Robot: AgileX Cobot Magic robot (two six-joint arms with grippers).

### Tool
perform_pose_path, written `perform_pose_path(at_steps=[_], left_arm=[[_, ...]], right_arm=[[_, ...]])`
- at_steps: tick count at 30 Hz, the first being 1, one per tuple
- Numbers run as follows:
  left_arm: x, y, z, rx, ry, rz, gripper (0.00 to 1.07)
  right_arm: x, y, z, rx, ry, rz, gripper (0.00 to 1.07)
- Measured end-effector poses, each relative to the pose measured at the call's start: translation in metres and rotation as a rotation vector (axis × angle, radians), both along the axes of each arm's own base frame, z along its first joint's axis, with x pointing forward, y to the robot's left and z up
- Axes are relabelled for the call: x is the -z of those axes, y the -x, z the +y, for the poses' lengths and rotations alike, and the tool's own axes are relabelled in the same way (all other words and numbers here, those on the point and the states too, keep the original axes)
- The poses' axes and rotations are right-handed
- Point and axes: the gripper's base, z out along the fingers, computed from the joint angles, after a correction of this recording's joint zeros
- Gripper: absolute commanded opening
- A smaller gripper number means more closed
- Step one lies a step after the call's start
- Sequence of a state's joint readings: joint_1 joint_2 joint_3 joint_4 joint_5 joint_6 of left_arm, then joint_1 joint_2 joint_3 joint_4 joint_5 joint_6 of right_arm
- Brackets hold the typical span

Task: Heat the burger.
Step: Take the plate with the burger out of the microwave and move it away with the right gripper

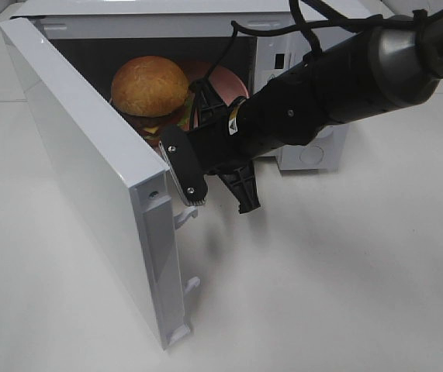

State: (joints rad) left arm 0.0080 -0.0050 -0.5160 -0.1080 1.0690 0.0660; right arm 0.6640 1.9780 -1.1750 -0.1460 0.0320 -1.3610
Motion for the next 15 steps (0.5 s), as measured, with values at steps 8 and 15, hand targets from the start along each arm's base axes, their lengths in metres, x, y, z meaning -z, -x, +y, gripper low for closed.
perform_pose_path(at_steps=[8, 15], left_arm=[[0.0, 0.0, 0.0, 0.0, 0.0, 0.0, 0.98], [0.0, 0.0, 0.0, 0.0, 0.0, 0.0, 0.98]], right_arm=[[0.0004, 0.0013, 0.0011, -0.026, 0.0, 0.003, 0.0], [0.0004, 0.0022, 0.0023, -0.043, -0.005, 0.007, 0.0]])
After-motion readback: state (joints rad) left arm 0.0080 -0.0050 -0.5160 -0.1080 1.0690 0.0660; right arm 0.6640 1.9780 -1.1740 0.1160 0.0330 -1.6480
